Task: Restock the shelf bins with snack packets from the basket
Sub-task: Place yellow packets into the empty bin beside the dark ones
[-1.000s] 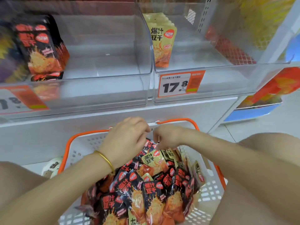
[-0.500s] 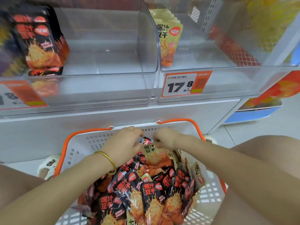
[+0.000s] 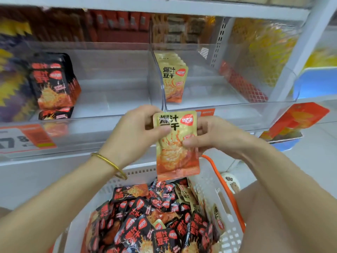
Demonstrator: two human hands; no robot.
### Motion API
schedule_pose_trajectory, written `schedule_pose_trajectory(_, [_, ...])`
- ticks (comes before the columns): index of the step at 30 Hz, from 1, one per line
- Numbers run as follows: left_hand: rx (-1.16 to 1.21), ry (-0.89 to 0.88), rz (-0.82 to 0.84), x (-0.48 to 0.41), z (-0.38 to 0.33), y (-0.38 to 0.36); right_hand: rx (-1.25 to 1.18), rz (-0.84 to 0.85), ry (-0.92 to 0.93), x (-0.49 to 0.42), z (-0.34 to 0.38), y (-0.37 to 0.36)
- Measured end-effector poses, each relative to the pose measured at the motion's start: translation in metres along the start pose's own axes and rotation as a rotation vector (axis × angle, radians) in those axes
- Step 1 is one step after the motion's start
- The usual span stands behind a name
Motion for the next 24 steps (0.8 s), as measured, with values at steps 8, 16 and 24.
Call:
schedule_pose_trajectory(8, [-0.485,-0.278,-0.274,-0.049,-0.048,0.020,0.131,-0.579,0.106,-0.047,0.068,0.103])
schedule_pose_trajectory(16, [-0.638,-0.270,-0.263,-0.056,-0.032,0.011,0.324,-0.403,-0.247,-0.132,0.001,0.092])
schedule_pose_trajectory(24, [-0.594,-0.283,-0.253,-0.057,-0.031,0.012,0.323,-0.519,-0.186,-0.152,-0.001,0.094])
Point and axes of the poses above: each hand's wrist, its own x-axis away from the middle knuckle, its own y-axis out of the back of the hand, z = x × y, the point moved 5 cm from there along -x, towards the middle knuckle, and after that the axes turned 10 degrees about y, right-handed, at the moved point
